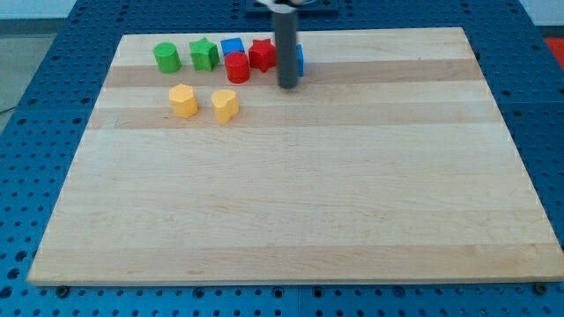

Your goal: Push the yellow heart closer to the red circle

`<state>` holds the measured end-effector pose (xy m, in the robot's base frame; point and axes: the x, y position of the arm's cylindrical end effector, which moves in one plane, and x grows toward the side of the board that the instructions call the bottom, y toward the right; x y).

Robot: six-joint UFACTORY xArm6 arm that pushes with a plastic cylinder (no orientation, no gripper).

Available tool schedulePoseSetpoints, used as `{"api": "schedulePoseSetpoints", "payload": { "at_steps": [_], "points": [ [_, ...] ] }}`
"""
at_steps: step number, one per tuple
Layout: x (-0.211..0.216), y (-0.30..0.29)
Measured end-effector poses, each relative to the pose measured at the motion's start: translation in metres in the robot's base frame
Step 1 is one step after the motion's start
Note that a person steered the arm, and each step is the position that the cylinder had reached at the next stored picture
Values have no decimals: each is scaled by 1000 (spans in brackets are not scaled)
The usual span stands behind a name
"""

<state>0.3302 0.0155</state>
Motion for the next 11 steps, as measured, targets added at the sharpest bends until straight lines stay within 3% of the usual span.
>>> {"api": "schedulePoseSetpoints", "payload": {
  "at_steps": [2,4,5,6,8,11],
  "points": [
    [70,-15],
    [50,-69],
    [74,-59],
    [101,-97],
    [35,-127],
    [51,-163]
  ]
}}
